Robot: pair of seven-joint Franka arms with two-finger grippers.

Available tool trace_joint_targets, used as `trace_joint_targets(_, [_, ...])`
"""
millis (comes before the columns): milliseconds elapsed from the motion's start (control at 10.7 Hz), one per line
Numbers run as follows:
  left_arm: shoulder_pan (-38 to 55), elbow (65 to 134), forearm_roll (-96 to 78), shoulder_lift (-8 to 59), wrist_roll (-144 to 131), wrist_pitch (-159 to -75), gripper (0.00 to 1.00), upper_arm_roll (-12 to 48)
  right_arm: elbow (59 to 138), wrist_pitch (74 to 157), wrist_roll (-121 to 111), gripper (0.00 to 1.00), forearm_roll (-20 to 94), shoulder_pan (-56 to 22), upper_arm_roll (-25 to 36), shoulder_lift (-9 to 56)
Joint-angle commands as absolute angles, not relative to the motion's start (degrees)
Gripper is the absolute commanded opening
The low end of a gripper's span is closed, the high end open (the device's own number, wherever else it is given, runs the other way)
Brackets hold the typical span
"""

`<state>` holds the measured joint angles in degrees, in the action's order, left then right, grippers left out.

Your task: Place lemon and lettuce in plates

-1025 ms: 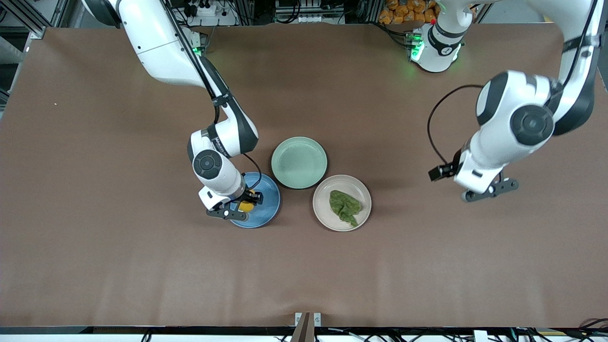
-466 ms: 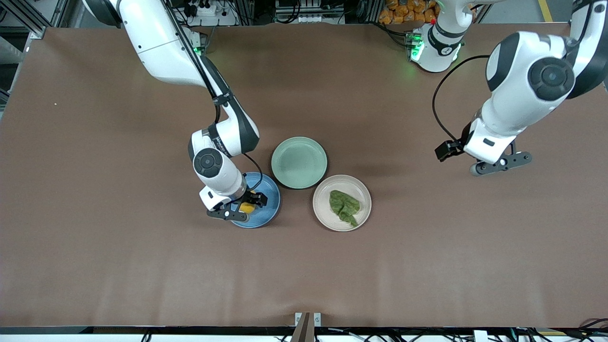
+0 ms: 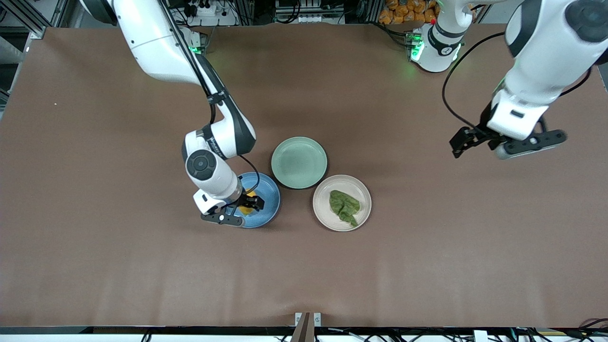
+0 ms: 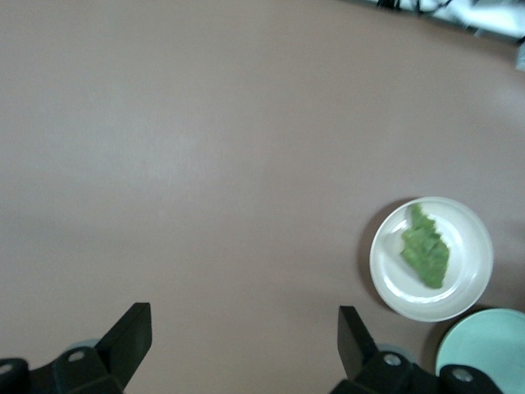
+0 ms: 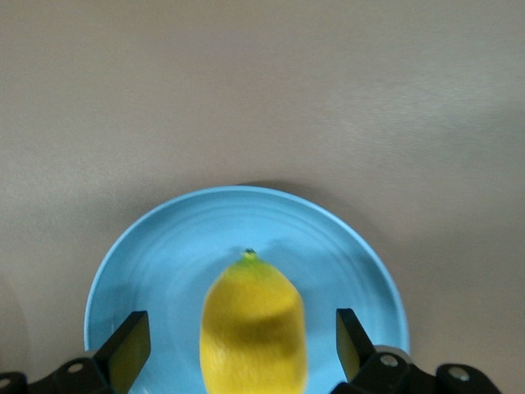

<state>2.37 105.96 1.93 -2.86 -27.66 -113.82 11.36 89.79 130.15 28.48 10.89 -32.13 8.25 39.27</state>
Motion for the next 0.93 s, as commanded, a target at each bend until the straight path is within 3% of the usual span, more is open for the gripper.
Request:
trace_joint_targets(0, [3.7, 102.6, 0.6, -2.6, -25.8, -112.6, 1.00, 10.4, 84.4, 117.7, 24.4, 1.00, 9.6, -29.2, 8.4, 37.8])
trace_joint_targets(559, [4.3, 94.7, 1.3, -2.5, -12.8, -97.1, 1.00, 10.3, 83.0, 103.1, 12.1, 1.00, 9.6, -26.4, 16.2, 33.1])
trace_joint_targets(839, [4.3, 89.8, 0.4, -2.2, -8.3, -90.1, 1.00, 6.7, 82.9, 100.9, 10.7, 1.00, 9.5, -26.4, 20.8, 32.8])
